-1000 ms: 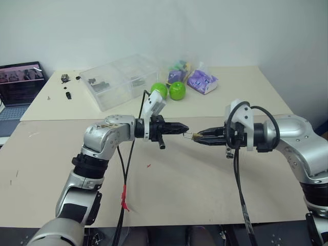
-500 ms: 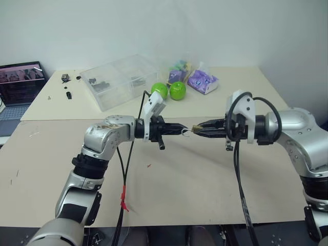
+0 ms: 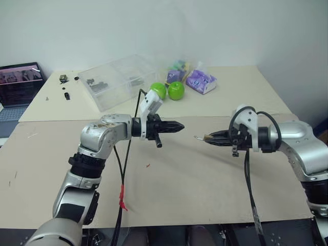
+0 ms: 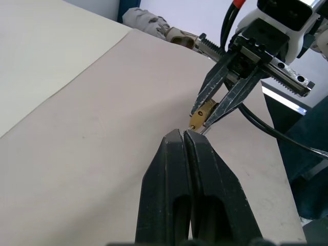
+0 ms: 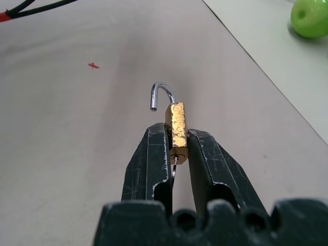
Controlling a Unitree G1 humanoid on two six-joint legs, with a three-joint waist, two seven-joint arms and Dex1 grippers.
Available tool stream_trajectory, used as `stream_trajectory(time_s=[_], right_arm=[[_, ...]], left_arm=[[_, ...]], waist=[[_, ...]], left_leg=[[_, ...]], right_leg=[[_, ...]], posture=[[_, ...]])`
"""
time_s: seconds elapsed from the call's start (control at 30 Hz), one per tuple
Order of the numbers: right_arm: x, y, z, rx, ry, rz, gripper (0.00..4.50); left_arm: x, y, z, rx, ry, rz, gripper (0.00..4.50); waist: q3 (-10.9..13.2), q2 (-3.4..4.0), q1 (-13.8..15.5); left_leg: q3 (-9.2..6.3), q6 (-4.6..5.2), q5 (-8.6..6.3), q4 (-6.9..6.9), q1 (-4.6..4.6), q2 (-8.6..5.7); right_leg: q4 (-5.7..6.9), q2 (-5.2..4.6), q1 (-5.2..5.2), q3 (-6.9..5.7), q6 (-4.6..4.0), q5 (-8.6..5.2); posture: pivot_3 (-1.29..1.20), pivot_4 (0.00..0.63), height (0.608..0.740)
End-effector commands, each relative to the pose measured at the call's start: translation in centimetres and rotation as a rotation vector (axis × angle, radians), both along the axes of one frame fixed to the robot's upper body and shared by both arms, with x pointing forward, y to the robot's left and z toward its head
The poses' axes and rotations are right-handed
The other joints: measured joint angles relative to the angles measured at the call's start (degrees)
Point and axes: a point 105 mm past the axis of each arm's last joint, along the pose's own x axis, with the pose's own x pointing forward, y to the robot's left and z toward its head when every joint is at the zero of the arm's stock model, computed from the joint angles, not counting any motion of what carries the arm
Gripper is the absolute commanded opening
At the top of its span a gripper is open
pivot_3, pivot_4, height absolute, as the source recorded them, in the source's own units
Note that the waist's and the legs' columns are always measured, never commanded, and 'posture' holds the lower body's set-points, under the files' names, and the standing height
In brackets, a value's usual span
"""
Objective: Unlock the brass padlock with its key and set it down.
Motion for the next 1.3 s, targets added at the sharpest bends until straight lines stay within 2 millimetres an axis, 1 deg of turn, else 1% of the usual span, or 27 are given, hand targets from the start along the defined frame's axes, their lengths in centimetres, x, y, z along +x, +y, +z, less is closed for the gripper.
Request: stream_trajectory(time_s=[0.03, 0.23, 0.4, 0.53, 0.73, 1.07, 1.3], right_arm=[[0.1, 0.7, 1.1, 0.006, -0.060, 0.040, 0.16], [0.1, 1.8, 2.0, 0.017, -0.072, 0.075, 0.16], [0.0, 2.4, 1.9, 0.017, -0.065, 0.089, 0.16], [0.7, 2.9, 1.6, -0.023, -0.096, 0.083, 0.16], [1.8, 3.2, 1.6, -0.009, -0.107, 0.065, 0.16], [2.4, 3.8, 3.0, 0.028, -0.148, 0.061, 0.16], [2.2, 4.6, 2.9, 0.042, -0.150, 0.081, 0.16]], left_arm=[[0.8, 1.0, 2.0, -0.019, -0.084, 0.047, 0.11], [0.4, 1.2, 1.6, -0.020, -0.073, 0.050, 0.11], [0.0, 0.8, 1.4, -0.025, -0.064, 0.035, 0.11], [-0.3, 0.3, 1.3, -0.025, -0.059, 0.015, 0.11], [-0.4, -0.2, 1.1, -0.022, -0.055, -0.004, 0.11], [-0.5, -0.3, 0.8, -0.013, -0.047, -0.016, 0.11], [-0.4, -0.4, 0.9, -0.010, -0.063, -0.018, 0.11]], waist=[[0.00, 0.00, -0.03], [0.00, 0.00, 0.15], [0.00, 0.00, 0.48], [0.00, 0.01, 0.43], [-0.01, 0.02, 0.31], [-0.01, 0.02, 0.33], [-0.01, 0.02, 0.33]], left_leg=[[0.00, 0.00, 0.00, 0.00, 0.00, 0.00], [0.00, -0.03, 0.02, 0.01, -0.03, -0.01], [0.00, -0.02, 0.01, 0.01, -0.04, 0.00], [0.00, -0.03, 0.02, 0.01, -0.04, -0.01], [0.00, -0.04, 0.02, 0.01, -0.01, -0.01], [-0.01, -0.06, 0.03, 0.00, -0.02, 0.00], [-0.01, -0.06, 0.04, 0.00, -0.03, -0.01]], right_leg=[[0.00, 0.00, 0.00, 0.00, 0.00, 0.00], [-0.02, -0.01, 0.00, 0.00, 0.00, 0.00], [-0.02, -0.01, 0.00, 0.00, 0.00, 0.00], [-0.02, -0.01, -0.01, 0.00, 0.00, 0.00], [0.00, 0.00, -0.01, 0.00, 0.00, 0.00], [0.00, 0.00, -0.01, 0.00, 0.00, 0.00], [-0.01, 0.00, -0.01, 0.00, 0.00, 0.00]], posture=[[0.00, 0.150, 0.740], [0.00, 0.150, 0.740], [0.00, 0.150, 0.740], [0.00, 0.150, 0.740], [0.00, 0.150, 0.740], [0.00, 0.150, 0.740], [0.00, 0.150, 0.740]])
